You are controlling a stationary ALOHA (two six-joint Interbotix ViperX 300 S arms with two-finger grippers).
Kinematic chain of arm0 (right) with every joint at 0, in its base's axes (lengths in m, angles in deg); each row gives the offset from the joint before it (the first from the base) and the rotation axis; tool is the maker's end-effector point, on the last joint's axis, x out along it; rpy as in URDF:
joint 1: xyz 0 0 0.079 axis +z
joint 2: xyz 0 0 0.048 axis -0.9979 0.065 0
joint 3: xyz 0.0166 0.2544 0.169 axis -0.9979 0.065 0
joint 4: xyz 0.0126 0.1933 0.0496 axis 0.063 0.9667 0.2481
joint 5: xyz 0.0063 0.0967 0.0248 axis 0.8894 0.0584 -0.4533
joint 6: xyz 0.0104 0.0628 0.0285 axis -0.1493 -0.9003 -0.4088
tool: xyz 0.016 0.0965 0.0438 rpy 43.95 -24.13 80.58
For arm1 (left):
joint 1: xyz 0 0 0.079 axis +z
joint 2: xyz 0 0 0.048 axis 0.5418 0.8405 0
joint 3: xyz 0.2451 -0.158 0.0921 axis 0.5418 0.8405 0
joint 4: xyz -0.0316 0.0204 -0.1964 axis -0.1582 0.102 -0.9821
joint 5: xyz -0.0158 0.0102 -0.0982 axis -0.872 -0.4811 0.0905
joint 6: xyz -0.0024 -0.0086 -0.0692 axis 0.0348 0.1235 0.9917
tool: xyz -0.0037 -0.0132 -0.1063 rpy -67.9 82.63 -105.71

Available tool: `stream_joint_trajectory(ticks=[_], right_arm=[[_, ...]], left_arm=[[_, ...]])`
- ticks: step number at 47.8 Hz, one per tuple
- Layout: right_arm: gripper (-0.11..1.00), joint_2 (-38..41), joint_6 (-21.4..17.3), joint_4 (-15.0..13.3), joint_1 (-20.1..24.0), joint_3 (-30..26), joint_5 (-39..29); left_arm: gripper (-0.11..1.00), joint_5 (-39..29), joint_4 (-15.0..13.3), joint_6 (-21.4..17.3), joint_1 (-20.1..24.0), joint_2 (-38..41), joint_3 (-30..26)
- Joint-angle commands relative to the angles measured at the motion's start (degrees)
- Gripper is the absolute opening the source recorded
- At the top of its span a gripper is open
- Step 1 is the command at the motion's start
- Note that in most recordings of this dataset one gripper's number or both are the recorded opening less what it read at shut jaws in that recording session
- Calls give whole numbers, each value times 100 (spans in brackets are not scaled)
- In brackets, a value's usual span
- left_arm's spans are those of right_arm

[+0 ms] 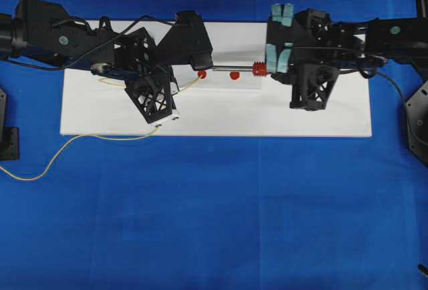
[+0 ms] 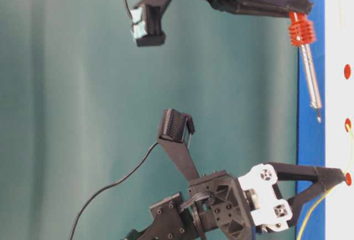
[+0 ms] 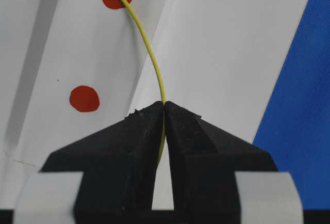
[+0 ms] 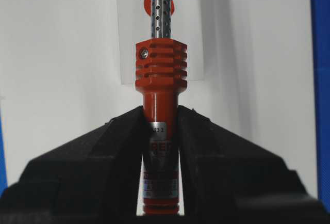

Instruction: Touch the tip of the soldering iron to the tip of the solder at the mark.

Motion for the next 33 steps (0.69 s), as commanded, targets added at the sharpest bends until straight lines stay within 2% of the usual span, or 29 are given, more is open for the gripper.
stream_joint_trajectory(ticks=[1, 33], right_arm=[[6, 62, 9, -18, -9, -185, 44], [6, 352, 9, -18, -9, -237, 53]], left_arm=[[3, 9, 9, 0, 0, -97, -35], [3, 9, 9, 0, -9, -88, -44]])
